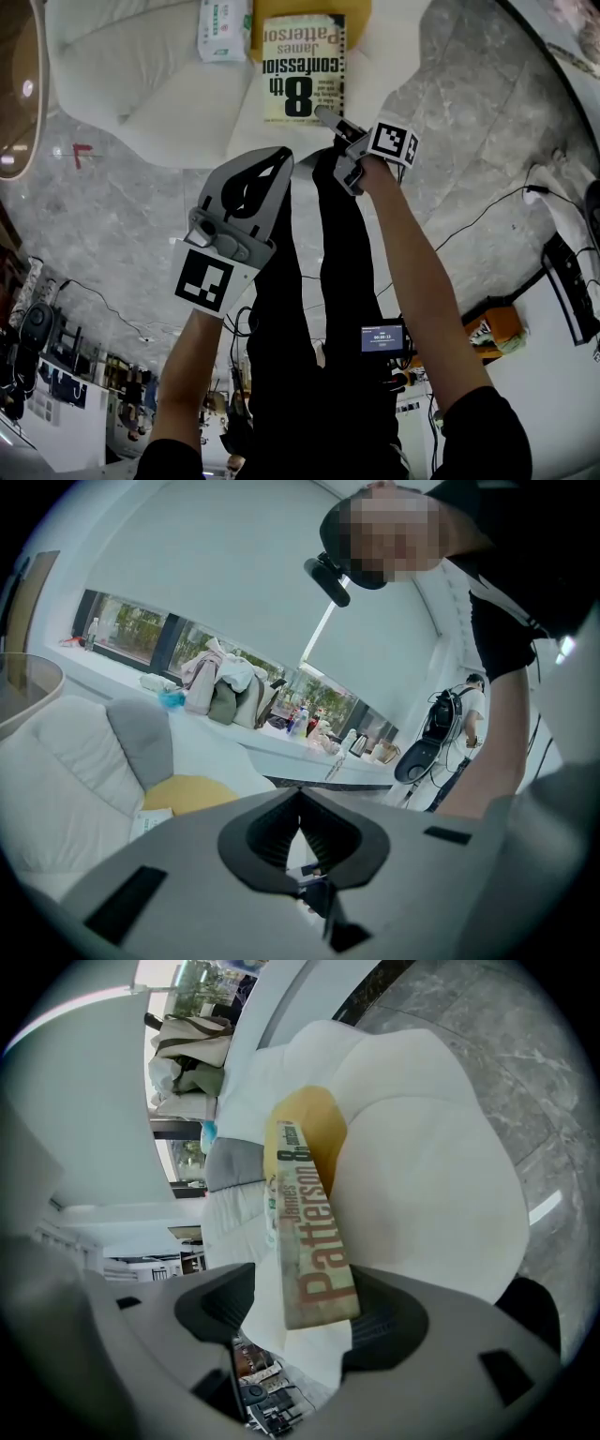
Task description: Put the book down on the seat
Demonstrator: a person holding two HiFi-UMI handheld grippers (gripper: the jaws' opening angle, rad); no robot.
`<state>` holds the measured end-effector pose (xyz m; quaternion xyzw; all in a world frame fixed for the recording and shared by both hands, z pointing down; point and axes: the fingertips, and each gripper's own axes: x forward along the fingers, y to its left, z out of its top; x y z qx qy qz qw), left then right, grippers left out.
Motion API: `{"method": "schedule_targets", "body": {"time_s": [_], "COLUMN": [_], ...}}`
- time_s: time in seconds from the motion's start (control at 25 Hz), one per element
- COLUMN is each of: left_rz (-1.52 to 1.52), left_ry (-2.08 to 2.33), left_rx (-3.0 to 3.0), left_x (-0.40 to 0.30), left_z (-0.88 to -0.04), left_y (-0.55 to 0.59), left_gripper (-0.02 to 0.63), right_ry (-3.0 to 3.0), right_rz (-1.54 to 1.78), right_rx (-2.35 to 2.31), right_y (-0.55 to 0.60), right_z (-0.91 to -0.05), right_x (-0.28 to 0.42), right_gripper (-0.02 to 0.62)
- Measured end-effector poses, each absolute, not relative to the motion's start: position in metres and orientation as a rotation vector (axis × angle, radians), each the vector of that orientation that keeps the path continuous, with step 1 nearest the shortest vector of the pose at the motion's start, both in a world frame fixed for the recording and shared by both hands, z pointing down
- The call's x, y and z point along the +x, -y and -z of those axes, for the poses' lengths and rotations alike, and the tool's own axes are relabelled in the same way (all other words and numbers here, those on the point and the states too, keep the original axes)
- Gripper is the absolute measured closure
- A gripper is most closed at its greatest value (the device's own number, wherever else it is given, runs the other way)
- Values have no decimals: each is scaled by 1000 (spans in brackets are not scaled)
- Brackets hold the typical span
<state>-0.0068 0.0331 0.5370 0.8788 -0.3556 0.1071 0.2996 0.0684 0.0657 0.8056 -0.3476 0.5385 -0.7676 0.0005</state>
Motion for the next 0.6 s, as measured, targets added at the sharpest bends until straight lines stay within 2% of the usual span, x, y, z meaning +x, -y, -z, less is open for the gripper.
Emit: {"method": "schedule_targets", "body": {"time_s": [0.6], "left_rz": [-290], "left_ry": [929], "left_rx": [2342], "left_x": [4], "left_z": [-535], "left_y": [-37], "left_gripper": [594], "right_ry": [-1709], "right_rz": [2486], "right_rx": [-1170], "right_y": [-89], "right_z": [-812], "right_x": [87], "right_gripper": [273]}}
